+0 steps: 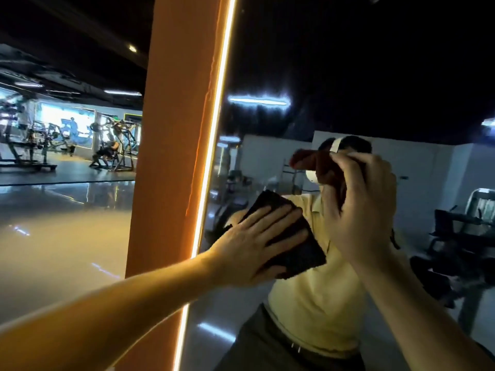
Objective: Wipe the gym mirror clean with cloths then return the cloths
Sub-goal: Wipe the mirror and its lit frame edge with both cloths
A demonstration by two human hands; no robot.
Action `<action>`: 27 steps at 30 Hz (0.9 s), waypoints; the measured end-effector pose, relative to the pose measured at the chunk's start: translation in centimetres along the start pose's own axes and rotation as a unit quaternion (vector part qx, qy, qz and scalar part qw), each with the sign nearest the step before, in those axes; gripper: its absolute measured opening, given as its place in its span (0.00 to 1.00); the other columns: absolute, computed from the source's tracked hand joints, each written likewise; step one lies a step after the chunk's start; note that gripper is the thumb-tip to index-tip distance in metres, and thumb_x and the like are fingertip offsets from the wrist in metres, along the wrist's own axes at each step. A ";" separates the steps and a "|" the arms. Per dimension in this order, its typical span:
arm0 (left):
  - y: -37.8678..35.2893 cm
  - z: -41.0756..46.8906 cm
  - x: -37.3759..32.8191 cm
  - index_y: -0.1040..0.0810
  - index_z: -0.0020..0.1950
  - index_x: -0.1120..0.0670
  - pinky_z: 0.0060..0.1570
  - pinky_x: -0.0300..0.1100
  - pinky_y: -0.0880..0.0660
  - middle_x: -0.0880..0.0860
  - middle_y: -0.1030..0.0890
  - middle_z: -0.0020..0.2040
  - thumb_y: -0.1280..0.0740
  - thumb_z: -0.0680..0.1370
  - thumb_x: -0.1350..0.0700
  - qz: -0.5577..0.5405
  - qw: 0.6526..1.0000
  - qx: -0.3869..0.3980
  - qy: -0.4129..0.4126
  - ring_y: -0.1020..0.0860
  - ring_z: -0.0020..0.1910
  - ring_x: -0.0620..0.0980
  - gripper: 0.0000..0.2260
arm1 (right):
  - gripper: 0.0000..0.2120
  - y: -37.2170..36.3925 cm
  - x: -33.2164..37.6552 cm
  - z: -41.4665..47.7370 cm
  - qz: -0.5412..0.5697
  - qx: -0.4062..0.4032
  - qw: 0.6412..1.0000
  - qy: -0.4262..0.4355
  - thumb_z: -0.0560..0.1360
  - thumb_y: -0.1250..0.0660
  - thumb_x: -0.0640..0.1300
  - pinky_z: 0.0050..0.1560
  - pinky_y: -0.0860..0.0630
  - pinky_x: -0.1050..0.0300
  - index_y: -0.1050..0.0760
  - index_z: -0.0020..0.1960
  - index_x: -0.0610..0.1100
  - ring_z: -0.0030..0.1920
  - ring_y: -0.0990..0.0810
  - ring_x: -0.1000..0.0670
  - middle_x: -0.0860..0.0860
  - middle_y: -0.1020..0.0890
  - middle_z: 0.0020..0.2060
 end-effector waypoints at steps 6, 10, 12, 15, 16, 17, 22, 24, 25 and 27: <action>7.1 7.2 14.4 0.43 0.85 0.55 0.83 0.60 0.49 0.63 0.46 0.85 0.48 0.87 0.42 0.021 0.987 -0.054 0.148 0.49 0.85 0.61 0.29 | 0.19 -0.3 -0.8 4.1 0.017 0.065 0.998 -0.009 0.78 0.31 0.39 0.63 0.26 0.39 0.25 0.68 0.40 0.63 0.24 0.38 0.41 0.23 0.62; 7.8 9.3 15.1 0.42 0.85 0.57 0.82 0.62 0.49 0.63 0.45 0.85 0.47 0.87 0.43 -0.067 0.928 -0.140 0.337 0.50 0.85 0.61 0.29 | 0.18 1.0 -2.5 6.6 0.056 0.010 0.993 -0.104 0.80 0.31 0.40 0.62 0.23 0.39 0.27 0.69 0.41 0.65 0.24 0.39 0.43 0.25 0.64; 5.9 7.8 9.0 0.41 0.84 0.53 0.82 0.61 0.47 0.61 0.42 0.84 0.46 0.87 0.43 -0.039 0.976 -0.053 0.209 0.47 0.84 0.61 0.27 | 0.18 1.4 -2.4 7.6 0.088 0.012 0.986 -0.144 0.81 0.31 0.39 0.64 0.23 0.41 0.27 0.70 0.41 0.66 0.24 0.41 0.44 0.25 0.65; 5.5 1.6 3.2 0.24 0.75 0.50 0.71 0.58 0.27 0.56 0.23 0.73 0.33 0.82 0.53 -0.039 0.996 0.042 0.062 0.24 0.71 0.59 0.20 | 0.17 1.9 -1.5 7.6 0.135 0.054 0.968 -0.203 0.82 0.31 0.39 0.68 0.28 0.58 0.26 0.70 0.40 0.66 0.23 0.45 0.43 0.21 0.64; 6.4 0.0 3.3 0.19 0.70 0.51 0.62 0.56 0.20 0.55 0.19 0.67 0.32 0.81 0.55 -0.067 0.993 0.048 0.084 0.19 0.62 0.57 0.17 | 0.17 2.2 -1.4 7.6 0.157 0.070 0.958 -0.231 0.81 0.31 0.39 0.67 0.30 0.66 0.26 0.70 0.40 0.65 0.22 0.47 0.44 0.20 0.64; 7.3 -1.5 4.1 0.17 0.67 0.53 0.54 0.52 0.17 0.54 0.17 0.62 0.33 0.81 0.56 -0.101 0.985 0.046 0.130 0.17 0.56 0.55 0.15 | 0.17 2.0 -1.3 7.2 0.190 0.089 0.941 -0.267 0.81 0.31 0.39 0.64 0.32 0.72 0.26 0.69 0.41 0.64 0.22 0.51 0.45 0.20 0.63; 11.2 -4.3 8.2 0.19 0.55 0.49 0.40 0.33 0.23 0.46 0.17 0.44 0.33 0.82 0.62 -0.364 0.797 0.074 0.476 0.17 0.41 0.42 0.09 | 0.13 -0.1 -1.0 3.6 0.400 0.214 0.705 -0.546 0.80 0.31 0.38 0.57 0.21 0.62 0.20 0.62 0.52 0.54 0.16 0.57 0.53 0.15 0.56; 12.0 -3.8 8.0 0.21 0.58 0.52 0.35 0.34 0.22 0.51 0.14 0.39 0.33 0.83 0.63 -0.516 0.637 0.123 0.560 0.15 0.37 0.45 0.07 | 0.13 -0.7 0.5 2.3 0.468 0.235 0.583 -0.621 0.80 0.32 0.36 0.53 0.18 0.57 0.18 0.55 0.54 0.50 0.13 0.53 0.52 0.12 0.49; 12.7 -3.5 7.7 0.22 0.60 0.53 0.32 0.34 0.23 0.51 0.14 0.38 0.33 0.83 0.61 -0.558 0.581 0.148 0.575 0.15 0.34 0.46 0.07 | 0.13 -1.0 1.3 1.5 0.484 0.249 0.541 -0.641 0.80 0.32 0.35 0.57 0.18 0.51 0.18 0.55 0.52 0.52 0.13 0.48 0.50 0.11 0.49; 14.2 -2.6 7.0 0.20 0.62 0.53 0.34 0.37 0.22 0.51 0.14 0.41 0.29 0.80 0.53 -0.617 0.519 0.172 0.566 0.16 0.35 0.46 0.12 | 0.09 -1.0 2.5 0.3 0.477 0.284 0.515 -0.653 0.80 0.33 0.36 0.65 0.22 0.42 0.18 0.55 0.47 0.56 0.14 0.41 0.45 0.12 0.51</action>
Point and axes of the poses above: each hand's wrist, its own z-axis towards the middle knuckle, its own y-axis out of the back of the hand, x = y × z, the point moved 8 cm from there along z, towards the middle knuckle
